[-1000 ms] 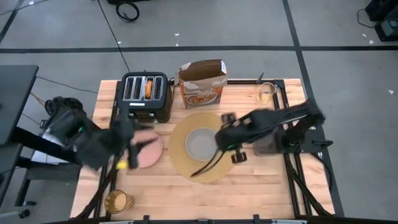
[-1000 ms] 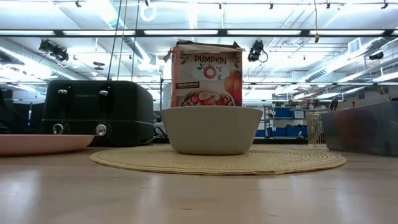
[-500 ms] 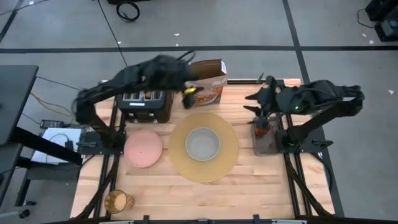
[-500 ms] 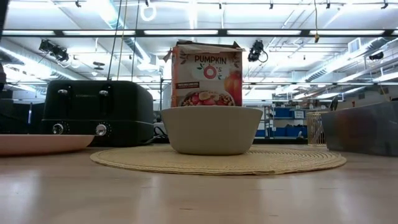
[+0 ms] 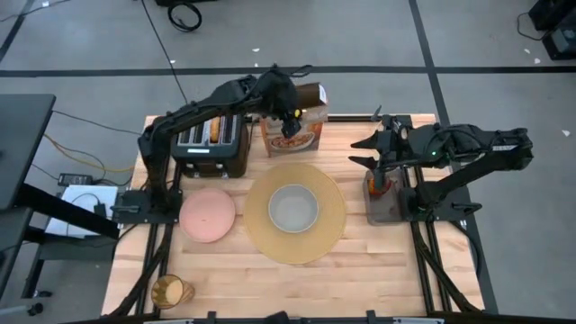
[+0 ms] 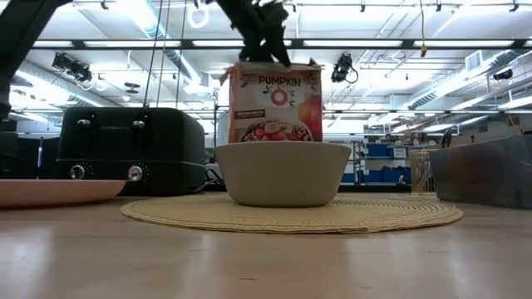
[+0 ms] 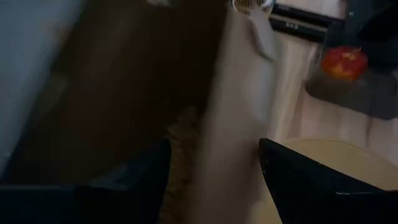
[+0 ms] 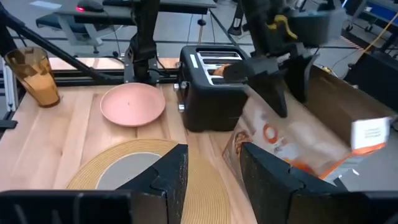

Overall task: Arrange a breakfast setting
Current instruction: Pour the cereal from the cereal box into the gray bowl

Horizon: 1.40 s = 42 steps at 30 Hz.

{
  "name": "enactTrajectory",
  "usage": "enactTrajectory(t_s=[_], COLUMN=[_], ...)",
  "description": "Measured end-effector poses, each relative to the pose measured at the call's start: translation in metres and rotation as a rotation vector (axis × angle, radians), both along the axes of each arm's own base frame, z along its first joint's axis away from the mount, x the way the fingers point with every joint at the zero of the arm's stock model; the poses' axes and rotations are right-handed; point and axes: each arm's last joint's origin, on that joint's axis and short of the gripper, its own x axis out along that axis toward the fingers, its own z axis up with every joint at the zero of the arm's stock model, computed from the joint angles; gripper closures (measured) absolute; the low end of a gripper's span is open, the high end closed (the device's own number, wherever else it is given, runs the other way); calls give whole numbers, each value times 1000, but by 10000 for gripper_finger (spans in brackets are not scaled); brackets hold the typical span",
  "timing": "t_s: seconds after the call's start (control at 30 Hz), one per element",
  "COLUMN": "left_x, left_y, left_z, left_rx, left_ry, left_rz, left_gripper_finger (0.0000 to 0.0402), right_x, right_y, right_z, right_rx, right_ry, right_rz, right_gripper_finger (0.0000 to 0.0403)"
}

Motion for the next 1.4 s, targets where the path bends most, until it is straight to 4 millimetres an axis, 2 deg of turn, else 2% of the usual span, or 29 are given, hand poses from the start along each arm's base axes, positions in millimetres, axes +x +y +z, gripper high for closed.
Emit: enactTrajectory(t_s=[0.17, 0.37, 0.47, 0.67, 0.8, 0.93, 1.07, 1.2, 1.4], left_x=[1, 1, 1, 1, -3, -15, -32, -56, -104], left_y=[10, 6, 4, 2, 1, -4, -15, -34, -62], left_z=[-17, -22, -23, -23, -18, 1, 30, 61, 107], left_rx=[-18, -46, -46, -7, 10, 25, 58, 86, 134], left_ry=[85, 133, 140, 164, 176, 138, 59, -14, -148], left_rz=[-38, -83, -83, -42, -5, 13, 13, -8, -32], left_gripper_finger=[163, 181, 230, 381, 389, 396, 397, 398, 398], right_x=[7, 9, 9, 3, -14, -33, -40, -31, -7], right_y=[0, 0, -1, -5, -11, -18, -22, -26, -34], right_z=[-3, -2, -1, 2, 11, 19, 18, 3, -35], right_rx=[3, -10, -10, -30, -64, -55, -30, 9, 95], right_ry=[-3, -18, -25, -38, -82, -149, -194, -279, -442], right_rz=[-3, -6, -16, -34, -57, -79, -92, -36, -28], right_gripper_finger=[249, 249, 249, 249, 239, 212, 171, 134, 94])
